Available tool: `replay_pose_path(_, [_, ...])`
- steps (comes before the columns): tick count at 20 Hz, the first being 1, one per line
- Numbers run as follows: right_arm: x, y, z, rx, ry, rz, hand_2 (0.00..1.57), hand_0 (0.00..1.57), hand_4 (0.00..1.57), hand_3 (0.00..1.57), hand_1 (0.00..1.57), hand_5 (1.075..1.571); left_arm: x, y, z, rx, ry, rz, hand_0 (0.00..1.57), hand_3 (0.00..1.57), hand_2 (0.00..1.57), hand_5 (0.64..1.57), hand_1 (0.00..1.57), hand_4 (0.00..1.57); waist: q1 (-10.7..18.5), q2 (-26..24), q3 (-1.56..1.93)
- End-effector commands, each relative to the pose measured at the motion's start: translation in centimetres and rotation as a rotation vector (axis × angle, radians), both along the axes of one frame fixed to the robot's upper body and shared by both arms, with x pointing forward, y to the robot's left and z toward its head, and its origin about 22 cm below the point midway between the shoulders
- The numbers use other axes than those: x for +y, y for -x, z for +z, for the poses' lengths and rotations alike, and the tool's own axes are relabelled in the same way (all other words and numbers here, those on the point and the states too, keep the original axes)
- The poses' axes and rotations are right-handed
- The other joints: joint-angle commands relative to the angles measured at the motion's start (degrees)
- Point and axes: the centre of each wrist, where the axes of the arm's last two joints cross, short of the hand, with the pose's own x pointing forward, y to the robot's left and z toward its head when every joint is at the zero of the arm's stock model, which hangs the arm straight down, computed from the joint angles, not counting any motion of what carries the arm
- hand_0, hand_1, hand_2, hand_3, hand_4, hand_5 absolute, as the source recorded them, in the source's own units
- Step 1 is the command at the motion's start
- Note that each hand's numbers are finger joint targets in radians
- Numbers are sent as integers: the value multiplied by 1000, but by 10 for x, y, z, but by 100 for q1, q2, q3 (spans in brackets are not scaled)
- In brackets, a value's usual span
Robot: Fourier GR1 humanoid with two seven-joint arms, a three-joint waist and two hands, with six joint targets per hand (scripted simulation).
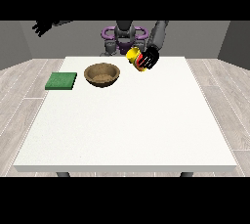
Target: Pick the cup and pour the ball into the bowl, then pick the bowl and place it on the pad
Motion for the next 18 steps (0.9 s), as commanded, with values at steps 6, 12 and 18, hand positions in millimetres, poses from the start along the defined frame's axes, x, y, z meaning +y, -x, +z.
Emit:
replay_pose_path(6, [-41, 11, -19, 36, -29, -18, 0, 0, 688, 0, 0, 1560, -89, -35, 47, -7, -395, -5, 1361, 1571, 1571, 1545, 1361, 1441, 150, -101, -22])
replay_pose_path(12, [-32, -5, -26, 70, -46, -3, 0, 0, 699, 172, 0, 1560, -134, -41, 79, -26, -615, -8, 1311, 1571, 1571, 1529, 1311, 1470, 180, -184, -27])
replay_pose_path(18, [-9, -18, -24, 40, -32, 44, 0, 0, 698, 248, 0, 1556, -147, -47, 91, -114, -916, 93, 1470, 1571, 1571, 1570, 1470, 1099, -198, -183, -30])
